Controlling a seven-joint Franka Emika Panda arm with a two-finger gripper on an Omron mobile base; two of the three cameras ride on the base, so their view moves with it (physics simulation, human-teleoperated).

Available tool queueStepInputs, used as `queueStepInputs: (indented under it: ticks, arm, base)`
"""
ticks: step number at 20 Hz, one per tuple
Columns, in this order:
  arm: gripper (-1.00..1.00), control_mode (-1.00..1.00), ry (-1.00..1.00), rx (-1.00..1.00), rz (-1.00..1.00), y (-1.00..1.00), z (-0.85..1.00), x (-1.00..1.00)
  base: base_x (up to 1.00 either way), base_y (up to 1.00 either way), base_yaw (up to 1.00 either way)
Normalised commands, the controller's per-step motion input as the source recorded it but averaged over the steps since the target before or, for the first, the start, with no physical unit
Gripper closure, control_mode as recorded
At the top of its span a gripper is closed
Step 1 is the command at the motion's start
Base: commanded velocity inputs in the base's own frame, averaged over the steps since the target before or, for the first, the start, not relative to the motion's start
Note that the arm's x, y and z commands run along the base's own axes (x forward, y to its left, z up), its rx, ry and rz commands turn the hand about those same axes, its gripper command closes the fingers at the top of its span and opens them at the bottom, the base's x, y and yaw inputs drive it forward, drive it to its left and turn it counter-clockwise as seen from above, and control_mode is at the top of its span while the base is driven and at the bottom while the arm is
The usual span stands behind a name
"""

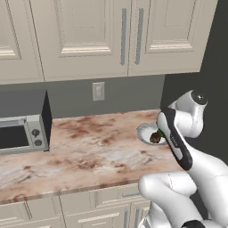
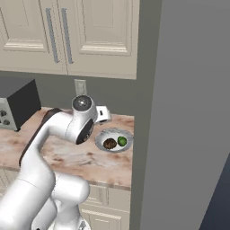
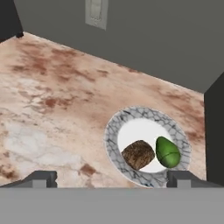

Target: Pick the avocado and bread from the counter and place them on the plate. Then pick the jam from the cabinet and place it next to the plate. Lastly close the cabinet door.

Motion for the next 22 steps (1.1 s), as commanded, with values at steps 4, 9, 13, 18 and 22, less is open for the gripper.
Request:
queueStepInputs:
  ticks: [4, 9, 13, 18, 22]
  arm:
    - [-1.00, -1.00, 0.00, 0.08, -0.08, 0.29, 0.13, -0.67]
    - [-1.00, -1.00, -0.06, 0.00, -0.11, 0.31, 0.27, -0.59]
    - [-1.00, -1.00, -0.09, 0.00, -0.11, 0.33, 0.41, -0.53]
    - [-1.00, -1.00, -0.06, 0.00, -0.10, 0.23, 0.27, -0.51]
    - [-1.00, -1.00, -0.01, 0.00, -0.09, 0.17, 0.06, -0.53]
  base:
    - [0.00, 0.00, 0.00]
    - [0.00, 0.00, 0.00]
    - [0.00, 0.00, 0.00]
    - [0.00, 0.00, 0.00]
    - [0.00, 0.00, 0.00]
